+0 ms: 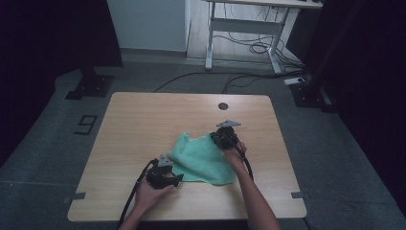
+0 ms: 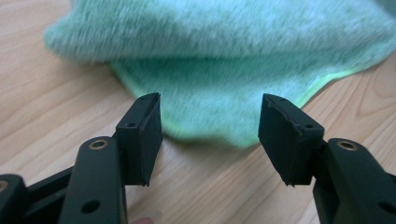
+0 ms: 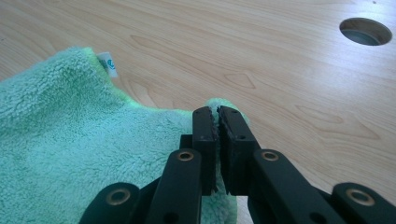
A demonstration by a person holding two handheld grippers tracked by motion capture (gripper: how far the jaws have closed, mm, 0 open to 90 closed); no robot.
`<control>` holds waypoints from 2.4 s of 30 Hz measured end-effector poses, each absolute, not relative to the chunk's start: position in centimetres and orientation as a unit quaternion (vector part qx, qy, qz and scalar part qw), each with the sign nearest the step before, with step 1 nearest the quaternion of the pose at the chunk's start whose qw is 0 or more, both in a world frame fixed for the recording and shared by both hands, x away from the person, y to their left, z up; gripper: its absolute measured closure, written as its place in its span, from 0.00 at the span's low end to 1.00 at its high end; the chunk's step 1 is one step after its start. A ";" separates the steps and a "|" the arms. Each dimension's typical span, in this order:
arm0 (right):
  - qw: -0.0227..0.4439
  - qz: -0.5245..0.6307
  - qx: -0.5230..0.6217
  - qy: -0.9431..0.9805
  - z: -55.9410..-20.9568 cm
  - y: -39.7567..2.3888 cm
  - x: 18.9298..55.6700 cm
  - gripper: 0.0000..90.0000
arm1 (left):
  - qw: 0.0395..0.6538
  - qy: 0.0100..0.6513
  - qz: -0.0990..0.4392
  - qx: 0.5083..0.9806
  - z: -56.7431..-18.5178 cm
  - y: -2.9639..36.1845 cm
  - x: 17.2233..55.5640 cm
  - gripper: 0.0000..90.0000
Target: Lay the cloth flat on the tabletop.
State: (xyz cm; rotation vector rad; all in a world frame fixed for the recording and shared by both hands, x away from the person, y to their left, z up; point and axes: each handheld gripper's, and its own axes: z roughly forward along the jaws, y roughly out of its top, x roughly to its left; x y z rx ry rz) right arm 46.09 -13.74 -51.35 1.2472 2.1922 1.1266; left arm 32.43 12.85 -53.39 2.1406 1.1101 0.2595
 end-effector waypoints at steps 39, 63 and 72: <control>0.194 0.423 0.473 0.748 -51.2 -17.7 46.7 0.95 | 0.403 0.421 0.098 0.807 -52.3 17.0 28.6 0.99; 0.179 0.438 0.453 0.755 -51.4 -18.1 40.4 0.58 | 0.398 0.439 0.129 0.795 -51.5 15.4 33.4 0.63; 0.148 0.434 0.427 0.779 -53.6 -16.4 35.7 0.58 | 0.357 0.426 0.140 0.819 -53.0 13.1 37.5 0.66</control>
